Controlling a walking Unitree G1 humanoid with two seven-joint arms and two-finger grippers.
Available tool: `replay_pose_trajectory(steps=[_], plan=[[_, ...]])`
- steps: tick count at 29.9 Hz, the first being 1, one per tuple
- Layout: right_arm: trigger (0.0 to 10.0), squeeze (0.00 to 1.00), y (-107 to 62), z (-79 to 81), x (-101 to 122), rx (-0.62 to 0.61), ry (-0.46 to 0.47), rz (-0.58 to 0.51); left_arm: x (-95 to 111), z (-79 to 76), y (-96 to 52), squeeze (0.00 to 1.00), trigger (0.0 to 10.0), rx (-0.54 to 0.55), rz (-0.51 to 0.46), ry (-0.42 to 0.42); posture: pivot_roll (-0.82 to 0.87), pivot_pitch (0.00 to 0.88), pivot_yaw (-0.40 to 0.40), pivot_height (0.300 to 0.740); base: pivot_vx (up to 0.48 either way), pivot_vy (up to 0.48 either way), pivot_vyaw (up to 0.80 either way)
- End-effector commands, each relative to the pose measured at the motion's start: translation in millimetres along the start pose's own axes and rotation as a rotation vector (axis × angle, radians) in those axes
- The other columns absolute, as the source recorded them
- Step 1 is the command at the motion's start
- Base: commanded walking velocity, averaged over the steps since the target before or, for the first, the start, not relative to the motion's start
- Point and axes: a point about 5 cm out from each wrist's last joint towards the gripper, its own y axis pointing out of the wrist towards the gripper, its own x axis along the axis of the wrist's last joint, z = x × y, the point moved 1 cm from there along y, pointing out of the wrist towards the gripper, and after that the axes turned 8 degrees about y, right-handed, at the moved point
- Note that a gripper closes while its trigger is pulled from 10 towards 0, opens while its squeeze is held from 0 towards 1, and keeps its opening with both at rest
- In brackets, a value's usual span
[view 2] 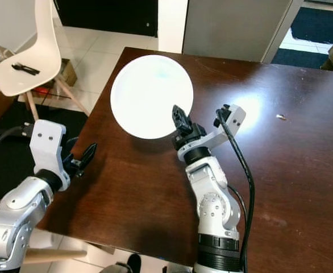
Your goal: Setting the table
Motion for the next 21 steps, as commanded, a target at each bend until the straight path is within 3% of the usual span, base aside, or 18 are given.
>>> replay_pose_trajectory(steps=[1, 21], plan=[[10.0, 0.00, -0.4, 2.4, -1.0, 0.013, 0.012, -0.002, -5.4, -0.9, -0.9, 0.00, 10.0, -0.004, 0.022, -0.003, -0.10, 0.068, 0.064, 0.740, -0.480, 0.000, 0.00], [10.0, 0.00, -1.2, 3.5, -1.6, 0.013, -0.009, 0.006, -6.3, 0.8, 1.2, 0.00, 10.0, 0.008, 0.022, -0.008, -0.11, 0.076, 0.064, 0.740, -0.454, 0.000, 0.00]])
